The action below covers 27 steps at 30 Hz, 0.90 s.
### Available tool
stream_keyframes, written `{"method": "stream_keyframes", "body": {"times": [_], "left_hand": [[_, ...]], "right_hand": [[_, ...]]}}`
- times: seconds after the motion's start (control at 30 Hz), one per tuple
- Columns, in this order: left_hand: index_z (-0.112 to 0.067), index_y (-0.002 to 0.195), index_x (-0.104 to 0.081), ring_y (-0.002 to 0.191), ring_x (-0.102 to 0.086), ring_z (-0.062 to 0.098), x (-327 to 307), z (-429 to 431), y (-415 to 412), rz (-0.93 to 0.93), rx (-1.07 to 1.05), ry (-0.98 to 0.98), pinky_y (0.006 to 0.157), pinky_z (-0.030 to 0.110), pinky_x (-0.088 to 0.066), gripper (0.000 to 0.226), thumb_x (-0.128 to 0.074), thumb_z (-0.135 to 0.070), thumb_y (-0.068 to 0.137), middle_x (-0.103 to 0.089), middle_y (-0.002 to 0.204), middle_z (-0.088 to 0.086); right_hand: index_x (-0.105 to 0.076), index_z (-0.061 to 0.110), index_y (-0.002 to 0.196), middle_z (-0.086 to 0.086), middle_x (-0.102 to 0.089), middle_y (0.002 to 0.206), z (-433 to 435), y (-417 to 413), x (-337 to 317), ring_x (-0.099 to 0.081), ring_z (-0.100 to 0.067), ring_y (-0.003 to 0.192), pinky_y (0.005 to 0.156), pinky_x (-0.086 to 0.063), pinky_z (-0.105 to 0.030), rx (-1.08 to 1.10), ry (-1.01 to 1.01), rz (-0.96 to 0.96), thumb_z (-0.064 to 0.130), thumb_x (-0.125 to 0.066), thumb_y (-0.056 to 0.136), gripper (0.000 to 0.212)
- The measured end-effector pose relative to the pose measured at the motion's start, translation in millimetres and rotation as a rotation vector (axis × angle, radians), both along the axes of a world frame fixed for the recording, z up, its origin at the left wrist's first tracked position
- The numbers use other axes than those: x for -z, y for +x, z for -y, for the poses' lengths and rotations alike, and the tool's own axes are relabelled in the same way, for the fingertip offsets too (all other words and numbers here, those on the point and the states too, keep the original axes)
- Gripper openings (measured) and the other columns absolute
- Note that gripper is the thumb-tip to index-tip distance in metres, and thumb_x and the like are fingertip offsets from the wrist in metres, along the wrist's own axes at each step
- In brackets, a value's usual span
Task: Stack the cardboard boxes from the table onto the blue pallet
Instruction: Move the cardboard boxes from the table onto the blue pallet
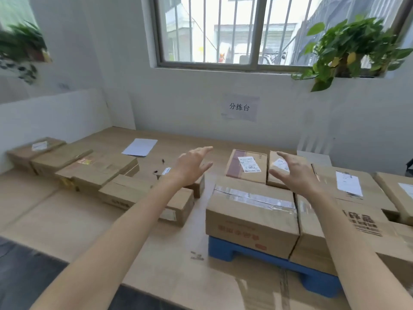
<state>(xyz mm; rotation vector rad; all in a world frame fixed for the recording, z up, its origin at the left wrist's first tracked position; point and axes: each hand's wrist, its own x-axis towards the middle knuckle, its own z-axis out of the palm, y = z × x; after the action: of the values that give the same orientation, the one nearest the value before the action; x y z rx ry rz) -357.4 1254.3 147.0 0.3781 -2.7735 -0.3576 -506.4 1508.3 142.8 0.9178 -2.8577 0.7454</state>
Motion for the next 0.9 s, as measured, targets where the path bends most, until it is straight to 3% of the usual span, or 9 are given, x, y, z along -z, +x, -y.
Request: {"method": "stream_keyframes", "body": {"times": [0.1, 0.27, 0.43, 0.7, 0.8, 0.9], "left_hand": [[-0.023, 0.151, -0.024, 0.138, -0.035, 0.018, -9.5, 62.7, 40.0, -0.049, -0.058, -0.02, 0.107, 0.036, -0.031, 0.059, -0.047, -0.037, 0.099, -0.034, 0.153, -0.002], [-0.033, 0.152, -0.017, 0.143, -0.025, 0.015, -11.3, 170.3, 109.4, -0.054, -0.159, -0.007, 0.116, 0.047, -0.023, 0.062, -0.045, -0.045, 0.097, -0.026, 0.157, -0.007], [-0.029, 0.153, -0.013, 0.147, -0.011, 0.013, -3.3, 272.8, 180.3, -0.018, -0.324, -0.047, 0.12, 0.044, -0.008, 0.064, -0.04, -0.048, 0.098, -0.016, 0.16, -0.007], [-0.028, 0.152, -0.018, 0.147, -0.015, 0.015, 12.5, 441.8, 261.0, -0.017, -0.485, -0.07, 0.119, 0.045, -0.013, 0.068, -0.043, -0.053, 0.095, -0.021, 0.159, -0.004], [-0.025, 0.152, -0.02, 0.147, -0.015, 0.016, 14.2, 511.9, 276.2, -0.012, -0.514, -0.071, 0.117, 0.04, -0.01, 0.066, -0.045, -0.047, 0.096, -0.022, 0.158, -0.002], [-0.025, 0.151, -0.022, 0.146, -0.017, 0.018, 17.5, 584.3, 287.4, -0.003, -0.532, -0.063, 0.119, 0.044, -0.012, 0.064, -0.047, -0.045, 0.096, -0.024, 0.158, -0.001]], "right_hand": [[-0.028, 0.023, 0.151, -0.004, -0.035, 0.154, 75.6, 26.0, -0.4, -0.035, -0.025, 0.139, 0.106, -0.034, -0.041, -0.07, -0.076, -0.015, 0.045, -0.058, 0.092, 0.07], [-0.023, 0.024, 0.152, -0.001, -0.027, 0.158, 205.4, 70.6, 2.8, -0.029, -0.021, 0.143, 0.11, -0.032, -0.043, -0.199, -0.09, -0.038, 0.05, -0.057, 0.09, 0.075], [-0.018, 0.028, 0.153, 0.003, -0.024, 0.159, 334.3, 115.1, 6.9, -0.029, -0.019, 0.143, 0.108, -0.035, -0.042, -0.34, -0.065, -0.044, 0.055, -0.054, 0.09, 0.077], [-0.019, 0.029, 0.152, 0.005, -0.021, 0.159, 536.9, 166.3, 16.5, -0.029, -0.02, 0.142, 0.102, -0.039, -0.042, -0.522, -0.071, -0.021, 0.053, -0.052, 0.093, 0.072], [-0.02, 0.027, 0.153, 0.004, -0.021, 0.159, 617.7, 179.3, 19.1, -0.031, -0.021, 0.141, 0.101, -0.039, -0.043, -0.552, -0.075, -0.015, 0.053, -0.051, 0.093, 0.073], [-0.02, 0.027, 0.153, 0.003, -0.021, 0.159, 696.0, 192.9, 20.9, -0.035, -0.023, 0.139, 0.1, -0.04, -0.045, -0.577, -0.072, 0.016, 0.053, -0.052, 0.093, 0.073]]}}
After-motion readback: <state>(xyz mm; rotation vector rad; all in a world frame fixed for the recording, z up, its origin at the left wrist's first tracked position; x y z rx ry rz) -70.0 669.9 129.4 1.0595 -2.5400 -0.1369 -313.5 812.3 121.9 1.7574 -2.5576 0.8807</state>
